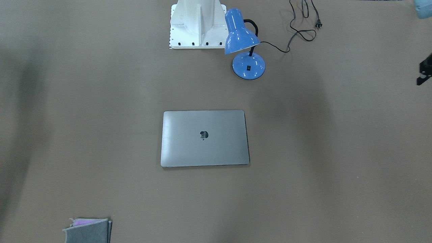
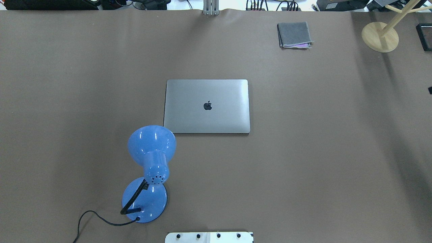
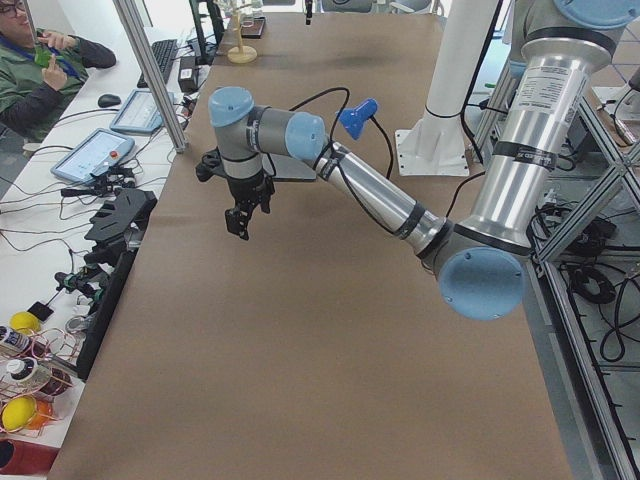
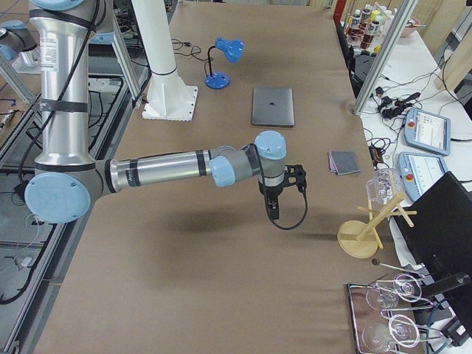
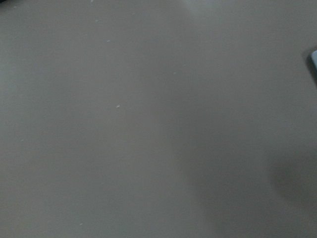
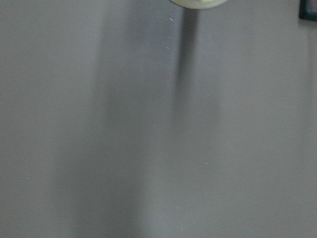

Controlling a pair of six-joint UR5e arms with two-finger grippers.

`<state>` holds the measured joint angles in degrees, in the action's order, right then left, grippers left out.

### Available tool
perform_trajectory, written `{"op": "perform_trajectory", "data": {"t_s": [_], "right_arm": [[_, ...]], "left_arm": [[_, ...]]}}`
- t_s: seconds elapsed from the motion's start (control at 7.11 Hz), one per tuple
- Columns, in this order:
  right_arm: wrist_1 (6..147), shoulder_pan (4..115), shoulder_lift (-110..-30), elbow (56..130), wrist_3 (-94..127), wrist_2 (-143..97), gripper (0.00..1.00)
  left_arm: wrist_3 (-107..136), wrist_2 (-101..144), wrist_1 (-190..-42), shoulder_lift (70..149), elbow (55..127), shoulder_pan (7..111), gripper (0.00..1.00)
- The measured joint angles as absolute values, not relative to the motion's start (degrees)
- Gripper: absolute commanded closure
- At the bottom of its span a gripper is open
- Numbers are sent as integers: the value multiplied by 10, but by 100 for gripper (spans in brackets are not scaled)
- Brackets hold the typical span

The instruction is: Close laptop

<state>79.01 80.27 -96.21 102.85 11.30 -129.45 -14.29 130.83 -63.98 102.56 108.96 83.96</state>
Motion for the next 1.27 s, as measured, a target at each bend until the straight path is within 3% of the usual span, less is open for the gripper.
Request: {"op": "perform_trajectory", "data": {"t_s": [0.42, 1.27], "right_arm": [[789, 878, -1078, 1036, -32, -1287, 0], [788, 884, -1098, 1014, -47, -1265, 0]], "left_arm": [[-174, 1306, -673, 915, 1057, 895, 2], [-168, 1302, -677, 895, 1049, 918, 2]]}}
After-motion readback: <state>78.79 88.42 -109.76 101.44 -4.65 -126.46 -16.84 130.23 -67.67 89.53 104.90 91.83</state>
